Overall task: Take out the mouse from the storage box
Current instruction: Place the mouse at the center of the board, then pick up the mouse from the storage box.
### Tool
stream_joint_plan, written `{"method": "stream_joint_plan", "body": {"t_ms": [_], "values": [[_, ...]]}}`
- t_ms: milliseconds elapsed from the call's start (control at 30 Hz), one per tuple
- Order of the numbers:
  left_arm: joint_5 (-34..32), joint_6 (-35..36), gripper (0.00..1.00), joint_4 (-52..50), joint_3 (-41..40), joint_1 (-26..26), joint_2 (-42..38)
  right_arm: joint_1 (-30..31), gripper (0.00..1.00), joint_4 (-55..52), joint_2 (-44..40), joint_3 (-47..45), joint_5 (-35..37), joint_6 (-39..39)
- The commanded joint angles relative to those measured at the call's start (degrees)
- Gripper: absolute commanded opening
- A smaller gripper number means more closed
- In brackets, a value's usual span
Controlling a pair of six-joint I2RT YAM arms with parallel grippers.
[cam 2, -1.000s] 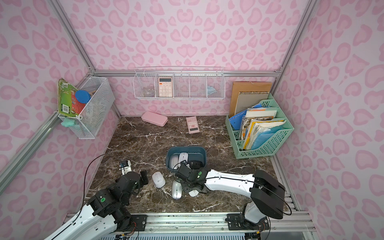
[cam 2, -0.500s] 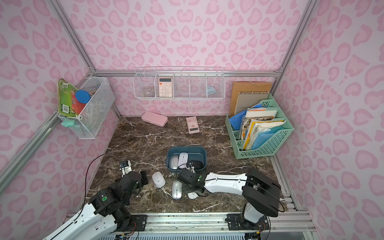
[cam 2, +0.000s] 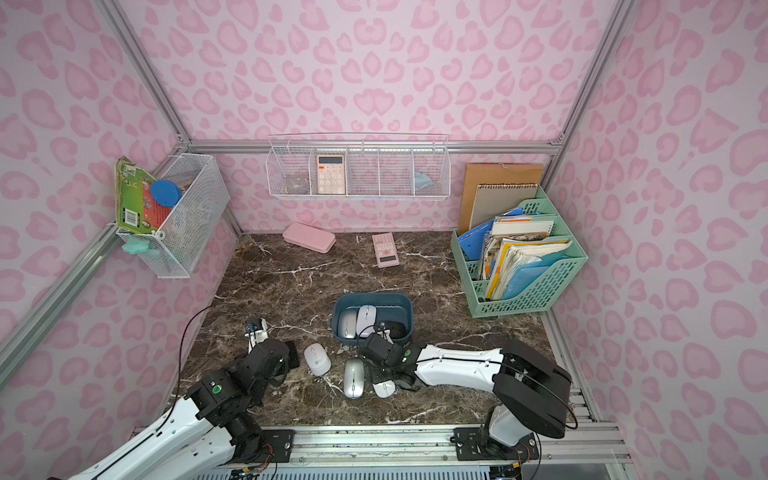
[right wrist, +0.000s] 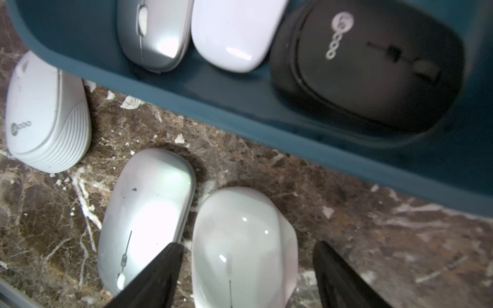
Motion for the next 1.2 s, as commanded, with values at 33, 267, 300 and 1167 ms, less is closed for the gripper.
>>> {"method": "stream_joint_plan", "body": {"t_ms": [33,267,300,1167], "values": [[0.0,-0.7,0.98,-1.5,1.5,0.0,3.2,-4.9,0.80,1.4,-7.9,-4.6,-2.0,-7.1],[10.0,-3.8,0.99,-4.4,10.6,0.0,15.0,-19.5,0.81,-1.7,-18.6,-9.8,-2.8,-15.1],[11.4,-3.9,0.99,-4.8,12.8,0.0,17.1,-21.4,0.81,-1.3,-19.9,-10.5,-3.4,-15.8],[46.7,28.7,0.82,-12.3,62.6,-0.2,73.4,-31.6,0.84,17.3,-23.9,-22.7,-8.5,-20.5]]}}
